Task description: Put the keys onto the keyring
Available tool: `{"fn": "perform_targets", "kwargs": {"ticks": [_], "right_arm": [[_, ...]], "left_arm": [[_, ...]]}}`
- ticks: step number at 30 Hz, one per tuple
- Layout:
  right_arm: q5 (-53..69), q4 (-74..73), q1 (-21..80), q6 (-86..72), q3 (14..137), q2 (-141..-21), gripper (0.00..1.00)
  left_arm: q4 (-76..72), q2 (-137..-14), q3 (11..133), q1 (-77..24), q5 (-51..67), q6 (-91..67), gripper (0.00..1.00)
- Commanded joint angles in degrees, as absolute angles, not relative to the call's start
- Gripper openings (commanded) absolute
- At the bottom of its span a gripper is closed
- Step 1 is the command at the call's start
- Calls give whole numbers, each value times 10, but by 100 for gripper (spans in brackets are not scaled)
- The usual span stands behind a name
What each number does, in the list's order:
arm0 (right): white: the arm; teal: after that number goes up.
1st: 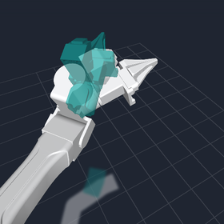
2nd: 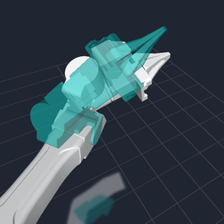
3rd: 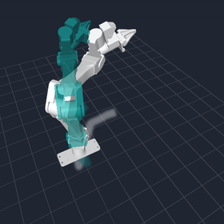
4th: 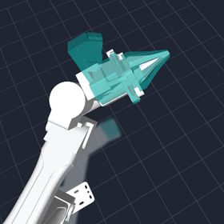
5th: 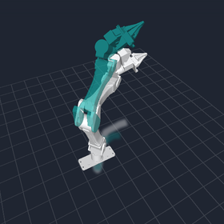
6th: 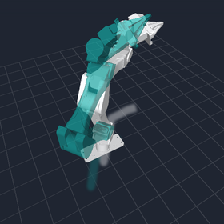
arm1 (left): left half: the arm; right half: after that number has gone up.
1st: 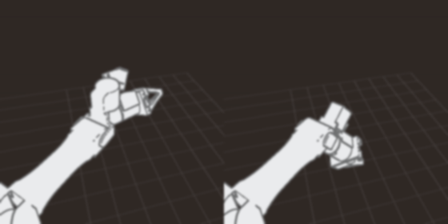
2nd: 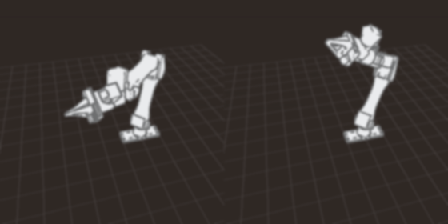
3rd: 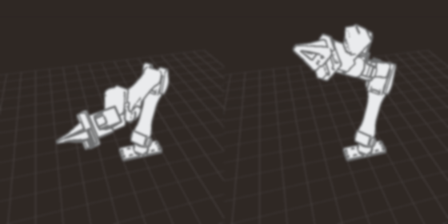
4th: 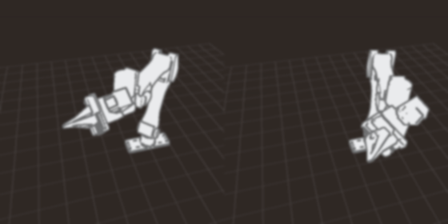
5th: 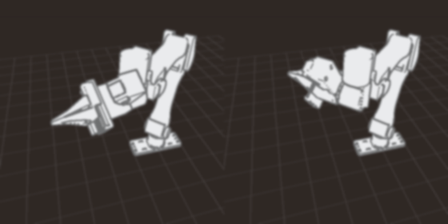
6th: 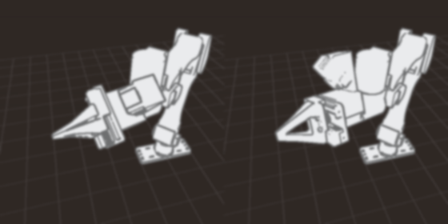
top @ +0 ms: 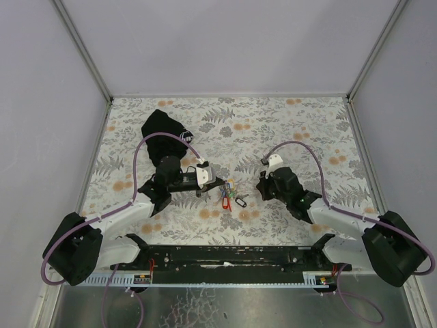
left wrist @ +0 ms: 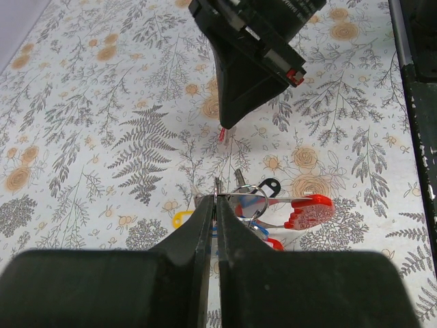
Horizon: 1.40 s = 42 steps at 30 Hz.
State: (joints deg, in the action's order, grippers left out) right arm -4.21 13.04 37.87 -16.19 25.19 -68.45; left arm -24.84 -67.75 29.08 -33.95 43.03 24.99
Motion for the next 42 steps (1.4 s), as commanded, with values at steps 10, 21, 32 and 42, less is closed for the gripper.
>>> {"fn": "perform_targets", "kwargs": {"ticks": [10,21,32,42], "right_arm": [[-14,551,375,-114,104,-708,0],[41,153,375,-194,179,-510,0],[186,-158,375,-267,282,-471,0],[57,-158,373,-273,322,-602,0]], "left_arm": [[-319,-662,284,-335,423,238,0],[-326,-657,280,-336,417,236,0],[-326,-653,279,-336,411,237,0],[-323,-655,280,-336,414,238,0]]}}
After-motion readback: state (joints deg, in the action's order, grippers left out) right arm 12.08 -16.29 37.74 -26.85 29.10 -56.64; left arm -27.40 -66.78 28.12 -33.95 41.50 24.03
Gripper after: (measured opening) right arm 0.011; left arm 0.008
